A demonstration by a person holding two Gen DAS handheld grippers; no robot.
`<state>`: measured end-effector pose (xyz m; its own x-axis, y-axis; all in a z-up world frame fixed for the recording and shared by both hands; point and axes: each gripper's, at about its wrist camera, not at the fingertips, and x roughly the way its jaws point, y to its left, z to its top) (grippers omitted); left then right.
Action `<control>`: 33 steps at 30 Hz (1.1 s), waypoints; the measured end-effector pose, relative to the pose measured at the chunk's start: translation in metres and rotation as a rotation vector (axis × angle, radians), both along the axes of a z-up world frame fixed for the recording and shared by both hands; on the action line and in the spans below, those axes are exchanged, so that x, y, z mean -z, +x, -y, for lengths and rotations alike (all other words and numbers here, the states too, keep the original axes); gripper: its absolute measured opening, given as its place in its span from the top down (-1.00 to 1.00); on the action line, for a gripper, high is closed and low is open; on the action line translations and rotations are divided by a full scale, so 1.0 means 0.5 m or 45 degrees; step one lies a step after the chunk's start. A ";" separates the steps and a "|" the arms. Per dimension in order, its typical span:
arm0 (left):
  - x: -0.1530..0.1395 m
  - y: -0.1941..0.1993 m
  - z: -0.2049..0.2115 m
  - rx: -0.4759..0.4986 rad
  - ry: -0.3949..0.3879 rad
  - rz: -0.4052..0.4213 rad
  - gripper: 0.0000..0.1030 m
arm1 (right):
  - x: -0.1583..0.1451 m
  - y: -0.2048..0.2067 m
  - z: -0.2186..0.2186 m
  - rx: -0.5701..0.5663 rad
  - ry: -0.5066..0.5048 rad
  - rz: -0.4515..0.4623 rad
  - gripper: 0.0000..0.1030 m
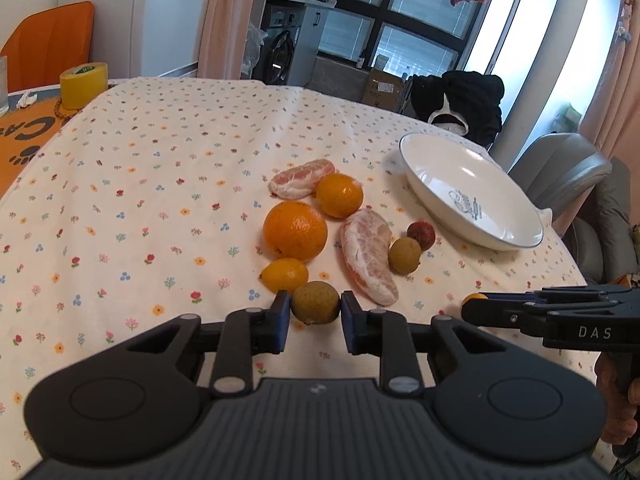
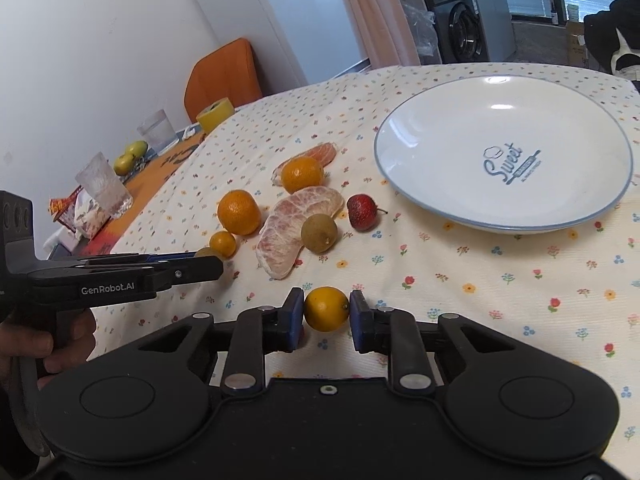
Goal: Organize fruits
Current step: 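Close both tools on a small yellow kumquat and a brown kiwi fruit, then carry the kumquat with the right tool while the left carries the kiwi to the plate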
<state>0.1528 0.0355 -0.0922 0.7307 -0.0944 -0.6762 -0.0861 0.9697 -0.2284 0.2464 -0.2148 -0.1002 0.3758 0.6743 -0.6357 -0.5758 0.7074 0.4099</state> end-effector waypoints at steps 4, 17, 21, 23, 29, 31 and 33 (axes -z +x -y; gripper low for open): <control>-0.017 0.003 0.013 0.008 0.011 0.031 0.51 | -0.007 0.000 0.012 0.027 0.012 0.015 0.56; -0.060 0.045 0.088 0.094 0.022 0.105 0.51 | -0.043 0.013 0.077 0.177 0.048 0.112 0.56; -0.072 0.066 0.127 0.146 0.030 0.125 0.51 | -0.052 0.019 0.099 0.238 0.068 0.134 0.56; -0.076 0.079 0.146 0.171 0.038 0.130 0.51 | -0.055 0.022 0.110 0.263 0.074 0.145 0.56; -0.078 0.119 0.192 0.235 0.070 0.134 0.51 | -0.051 0.039 0.142 0.332 0.092 0.156 0.56; -0.074 0.133 0.206 0.250 0.073 0.122 0.51 | -0.049 0.046 0.153 0.360 0.104 0.154 0.56; -0.070 0.147 0.216 0.261 0.076 0.113 0.51 | -0.046 0.052 0.162 0.384 0.111 0.155 0.56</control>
